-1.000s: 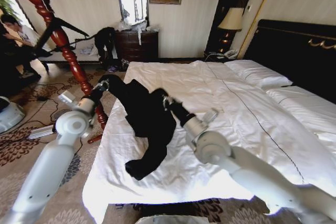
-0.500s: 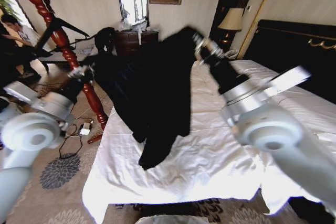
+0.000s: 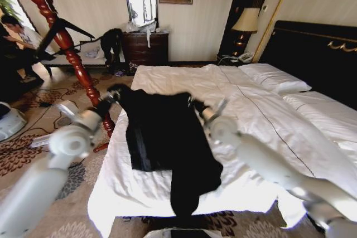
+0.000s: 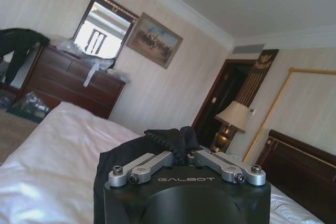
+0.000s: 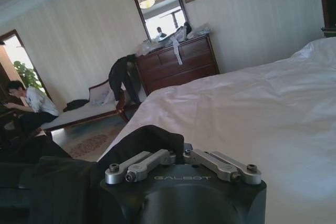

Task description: Pick up the clothes from the bed and hang them on the clothes hanger.

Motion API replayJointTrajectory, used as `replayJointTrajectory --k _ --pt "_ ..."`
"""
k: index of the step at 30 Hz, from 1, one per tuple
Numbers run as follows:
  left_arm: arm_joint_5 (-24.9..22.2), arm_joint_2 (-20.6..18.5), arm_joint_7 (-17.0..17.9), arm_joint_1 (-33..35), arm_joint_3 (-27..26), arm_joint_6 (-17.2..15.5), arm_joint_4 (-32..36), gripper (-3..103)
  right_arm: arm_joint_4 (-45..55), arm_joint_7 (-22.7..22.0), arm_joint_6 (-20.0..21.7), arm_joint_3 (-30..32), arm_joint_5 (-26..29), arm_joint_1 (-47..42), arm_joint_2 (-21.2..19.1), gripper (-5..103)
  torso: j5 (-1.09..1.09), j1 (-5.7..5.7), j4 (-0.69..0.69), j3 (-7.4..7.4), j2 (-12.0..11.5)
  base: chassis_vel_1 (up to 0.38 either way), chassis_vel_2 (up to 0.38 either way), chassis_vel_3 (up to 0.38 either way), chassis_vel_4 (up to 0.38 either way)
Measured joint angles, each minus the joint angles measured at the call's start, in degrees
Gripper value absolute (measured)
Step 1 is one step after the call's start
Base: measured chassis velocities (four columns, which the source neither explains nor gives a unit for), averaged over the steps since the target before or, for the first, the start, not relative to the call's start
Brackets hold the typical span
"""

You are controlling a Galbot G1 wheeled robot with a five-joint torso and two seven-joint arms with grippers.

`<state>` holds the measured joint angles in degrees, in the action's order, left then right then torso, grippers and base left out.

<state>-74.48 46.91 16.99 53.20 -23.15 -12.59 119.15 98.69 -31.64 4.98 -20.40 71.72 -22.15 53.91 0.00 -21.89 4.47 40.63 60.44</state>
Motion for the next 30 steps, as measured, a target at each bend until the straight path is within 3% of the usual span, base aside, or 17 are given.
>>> replayJointTrajectory --k 3,4,5,7,8,9,10,12,17,21,22,26,30 --pt "0.85 1.16 0.85 0.06 0.73 -0.19 -1.01 0 -1.65 -0.01 -0.16 -0.17 -2.56 0.1 1.54 4 0.0 0.0 -0.02 -0.01 0.0 0.0 0.0 0.0 0.0" --pt "2.0 1.47 1.82 0.12 1.14 -0.58 -1.85 0 -1.65 -0.47 -0.29 -0.23 -6.43 0.12 1.9 15 0.0 0.01 -0.03 -0.02 0.01 0.0 0.0 0.0 0.0" --pt "2.0 1.47 1.82 0.12 1.14 -0.58 -1.85 0 -1.65 -0.47 -0.29 -0.23 -6.43 0.12 1.9 15 0.0 0.01 -0.03 -0.02 0.01 0.0 0.0 0.0 0.0" --pt "3.57 1.7 2.97 0.24 1.44 -1.37 -2.83 0 -0.51 -1.59 -0.21 -0.82 -11.58 -0.36 1.25 25 0.0 0.01 -0.02 -0.02 0.0 0.0 0.0 0.0 0.0" --pt "3.91 1.82 3.24 0.34 1.44 -1.58 -3.11 0 -0.06 -2.06 0.1 -1.1 -13.14 -0.54 0.92 25 0.0 0.01 0.0 -0.02 0.0 0.0 0.0 0.0 0.0" --pt "4.58 2.43 3.83 1.09 1.03 -2.12 -3.69 0 0.63 -4.16 2.39 -2.35 -17.31 -0.78 0.12 31 0.0 0.02 0.04 -0.02 0.01 0.0 0.0 0.0 0.0" --pt "4.58 2.43 3.83 1.09 1.03 -2.12 -3.69 0 0.63 -4.16 2.39 -2.35 -17.31 -0.78 0.12 31 0.0 0.02 0.04 -0.02 0.01 0.0 0.0 0.0 0.0" --pt "5.75 3.5 4.64 2.21 0.29 -2.46 -4.6 0 0.12 -7.83 6.0 -3.81 -20.33 -0.94 -0.11 42 0.0 0.02 -0.02 -0.03 0.01 0.0 0.0 0.0 0.0" --pt "8.95 6.4 5.89 1.94 0.28 -3.21 -7.74 0 1.88 -6.32 4.68 -4.4 -17.89 -3.0 -0.27 58 -0.01 0.01 0.0 -0.02 0.01 0.0 0.0 0.0 0.0" --pt "9.96 9.34 7.16 0.81 0.05 -3.68 -10.94 0 6.56 -2.37 1.94 -11.22 -18.64 -3.36 0.35 74 -0.01 0.02 0.0 -0.02 0.01 0.0 0.0 0.0 0.0" --pt "9.96 9.34 7.16 0.81 0.05 -3.68 -10.94 0 6.56 -2.37 1.94 -11.22 -18.64 -3.36 0.35 74 -0.01 0.02 0.0 -0.02 0.01 0.0 0.0 0.0 0.0" --pt "8.64 9.64 7.96 -0.11 -1.0 -3.77 -10.83 0 7.55 -3.71 3.12 -19.0 -21.36 -2.32 2.9 95 -0.01 0.03 -0.02 -0.02 0.01 0.0 0.0 0.0 0.0" --pt "7.33 9.05 8.41 -0.99 -1.39 -4.0 -9.97 0 6.11 -6.51 5.27 -24.0 -24.75 -1.18 5.68 99 0.0 0.02 0.01 -0.02 0.01 0.0 0.0 0.0 0.0"
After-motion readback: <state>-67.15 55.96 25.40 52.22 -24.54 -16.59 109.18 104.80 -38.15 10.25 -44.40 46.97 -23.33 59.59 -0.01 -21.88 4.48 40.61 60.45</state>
